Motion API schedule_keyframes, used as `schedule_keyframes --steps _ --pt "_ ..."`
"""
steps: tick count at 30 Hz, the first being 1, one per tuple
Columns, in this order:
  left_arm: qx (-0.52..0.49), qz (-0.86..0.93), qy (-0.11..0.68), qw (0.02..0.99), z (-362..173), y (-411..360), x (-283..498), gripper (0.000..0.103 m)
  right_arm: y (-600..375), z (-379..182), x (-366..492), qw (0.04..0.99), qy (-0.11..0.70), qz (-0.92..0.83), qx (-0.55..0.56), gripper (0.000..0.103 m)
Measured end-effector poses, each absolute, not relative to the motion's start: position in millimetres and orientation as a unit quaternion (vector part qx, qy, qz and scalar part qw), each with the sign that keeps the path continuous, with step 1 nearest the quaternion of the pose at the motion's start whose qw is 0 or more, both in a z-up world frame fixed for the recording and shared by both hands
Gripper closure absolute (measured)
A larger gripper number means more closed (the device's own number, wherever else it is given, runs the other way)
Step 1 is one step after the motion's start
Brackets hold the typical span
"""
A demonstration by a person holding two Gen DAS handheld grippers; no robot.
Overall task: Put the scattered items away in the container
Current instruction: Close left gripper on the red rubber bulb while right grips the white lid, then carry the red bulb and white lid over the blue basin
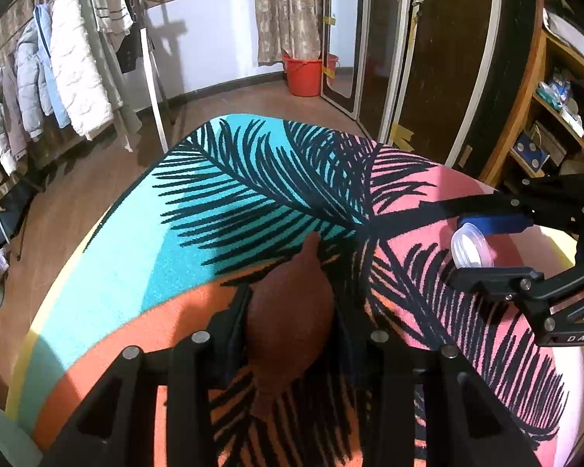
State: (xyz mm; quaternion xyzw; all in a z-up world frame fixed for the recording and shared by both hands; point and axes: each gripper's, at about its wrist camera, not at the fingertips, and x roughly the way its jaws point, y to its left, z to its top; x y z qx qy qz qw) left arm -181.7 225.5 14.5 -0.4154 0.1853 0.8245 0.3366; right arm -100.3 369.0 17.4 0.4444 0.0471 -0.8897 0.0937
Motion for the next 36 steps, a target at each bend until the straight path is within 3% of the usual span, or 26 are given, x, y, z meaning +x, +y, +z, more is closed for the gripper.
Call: schedule_keyframes --steps 23,36 --pt "-0.336 0.881 0.154 0.294 97 155 -99 0.06 343 76 -41 0.142 0.04 -0.912 0.383 0.06" --pt "-0.333 0.917 0.105 0.192 144 9 -86 0.06 218 138 -46 0.228 0.071 -0.906 0.351 0.06"
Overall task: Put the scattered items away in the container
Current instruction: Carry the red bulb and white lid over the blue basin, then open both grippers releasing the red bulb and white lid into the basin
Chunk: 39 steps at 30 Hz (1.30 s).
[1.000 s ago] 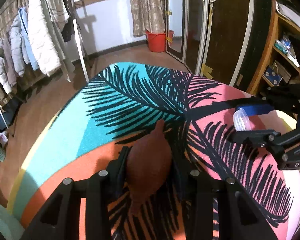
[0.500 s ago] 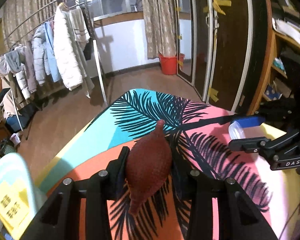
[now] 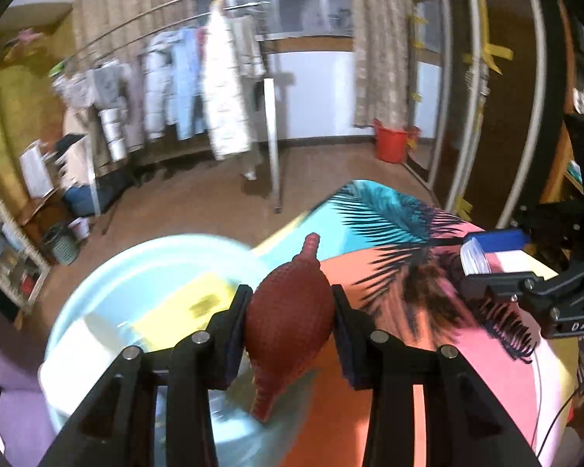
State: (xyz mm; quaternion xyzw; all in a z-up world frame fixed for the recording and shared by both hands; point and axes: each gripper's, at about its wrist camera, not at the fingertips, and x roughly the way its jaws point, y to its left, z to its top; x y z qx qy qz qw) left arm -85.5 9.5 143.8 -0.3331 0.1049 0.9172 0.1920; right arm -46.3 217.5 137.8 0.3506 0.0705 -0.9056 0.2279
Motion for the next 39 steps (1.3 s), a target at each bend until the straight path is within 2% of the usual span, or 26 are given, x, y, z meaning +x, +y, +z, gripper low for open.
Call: schedule_keyframes --steps 13,18,31,33,34,35,37,38,39 --pt "-0.339 0.935 0.054 0.091 129 -112 -71 0.06 53 145 -73 0.323 0.08 -0.876 0.349 0.06" --pt "-0.328 0.943 0.023 0.056 125 -134 -73 0.06 21 142 -97 0.319 0.028 -0.874 0.366 0.06" --pt "-0.34 0.94 0.006 0.035 101 -141 -90 0.059 -12 121 -130 0.263 0.047 -0.88 0.393 0.06" --pt "-0.335 0.942 0.009 0.031 100 -139 -88 0.051 -13 120 -129 0.261 0.053 -0.88 0.394 0.06" --pt "-0.332 0.943 0.01 0.029 101 -139 -87 0.036 -14 119 -128 0.259 0.057 -0.88 0.393 0.059" --pt "-0.329 0.944 0.011 0.027 101 -139 -86 0.029 -15 119 -128 0.258 0.06 -0.881 0.393 0.059" --pt "-0.325 0.945 0.016 0.015 102 -139 -85 0.023 -16 118 -127 0.26 0.064 -0.879 0.394 0.057" --pt "-0.326 0.945 0.013 0.015 102 -141 -86 0.018 -16 118 -127 0.257 0.065 -0.88 0.394 0.054" --pt "-0.326 0.945 0.008 0.016 101 -143 -87 0.016 -14 118 -127 0.255 0.065 -0.881 0.392 0.046"
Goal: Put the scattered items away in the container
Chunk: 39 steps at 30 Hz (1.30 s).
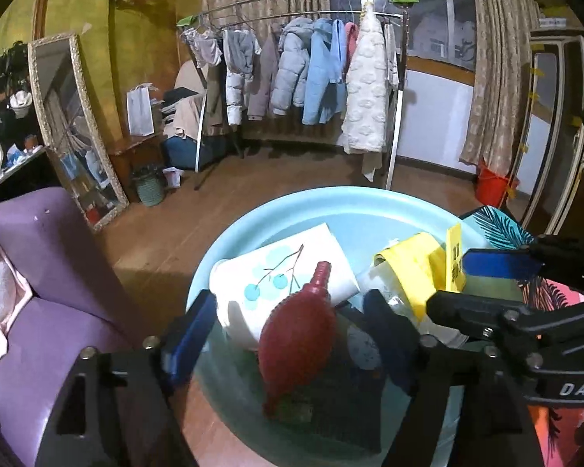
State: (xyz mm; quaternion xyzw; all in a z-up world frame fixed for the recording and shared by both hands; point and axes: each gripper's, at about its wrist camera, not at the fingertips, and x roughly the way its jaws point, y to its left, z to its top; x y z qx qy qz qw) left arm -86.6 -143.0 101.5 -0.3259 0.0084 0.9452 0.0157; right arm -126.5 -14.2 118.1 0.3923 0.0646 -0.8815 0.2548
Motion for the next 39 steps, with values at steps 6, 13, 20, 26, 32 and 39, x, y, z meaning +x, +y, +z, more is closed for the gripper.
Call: schedule_keyframes --steps 6,13,20,26,32,39 --pt "-0.322 0.947 0.001 0.014 104 -145 -85 0.013 -7 120 -124 0.256 0.059 -0.885 0.385 0.034" --pt "-0.31 0.951 -0.007 0.006 109 -148 -82 0.0 7 127 -122 0.239 0.042 -0.9 0.363 0.001" --pt "-0.298 0.954 0.009 0.013 115 -136 -76 0.0 21 135 -120 0.233 0.035 -0.906 0.35 0.0" --pt "-0.283 0.958 0.037 0.007 124 -121 -67 0.0 41 143 -109 0.222 0.024 -0.917 0.329 0.0" --pt "-0.282 0.958 0.043 0.02 130 -108 -56 0.0 68 152 -97 0.211 -0.007 -0.926 0.312 0.0" --pt "-0.27 0.961 0.035 0.052 140 -81 -31 0.0 122 157 -67 0.199 -0.067 -0.932 0.295 0.0"
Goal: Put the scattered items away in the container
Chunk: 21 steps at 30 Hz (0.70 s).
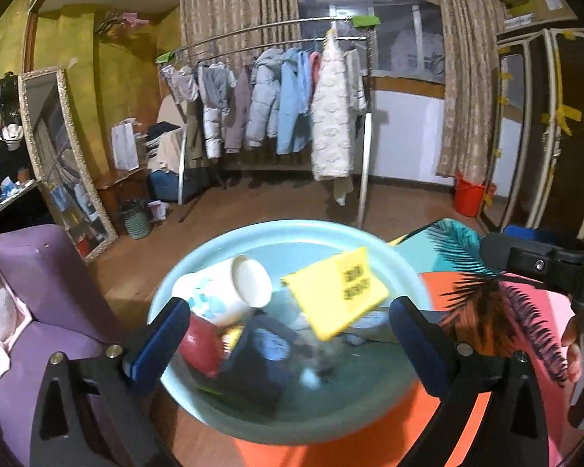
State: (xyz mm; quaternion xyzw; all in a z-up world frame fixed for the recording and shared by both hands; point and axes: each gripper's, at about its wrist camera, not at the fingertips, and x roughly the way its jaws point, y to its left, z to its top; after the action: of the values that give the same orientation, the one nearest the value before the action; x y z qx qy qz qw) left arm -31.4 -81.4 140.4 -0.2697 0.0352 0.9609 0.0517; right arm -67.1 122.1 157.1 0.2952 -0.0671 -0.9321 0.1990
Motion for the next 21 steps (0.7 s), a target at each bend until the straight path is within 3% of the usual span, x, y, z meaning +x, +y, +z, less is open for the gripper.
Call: schedule_keyframes --steps 5,12,21 --pt "-0.253 0.964 0.022 0.08 144 -58 -9 0.0 170 152 -36 0.178 -0.1 -0.933 0.296 0.0" --pt "-0.262 0.955 -0.026 0.137 128 -6 14 0.0 224 98 -5 0.075 -0.04 -0.913 0.398 0.0" --pt "-0.334 0.933 -0.011 0.136 71 53 13 0.0 267 47 19 0.005 -0.067 -0.892 0.447 0.0"
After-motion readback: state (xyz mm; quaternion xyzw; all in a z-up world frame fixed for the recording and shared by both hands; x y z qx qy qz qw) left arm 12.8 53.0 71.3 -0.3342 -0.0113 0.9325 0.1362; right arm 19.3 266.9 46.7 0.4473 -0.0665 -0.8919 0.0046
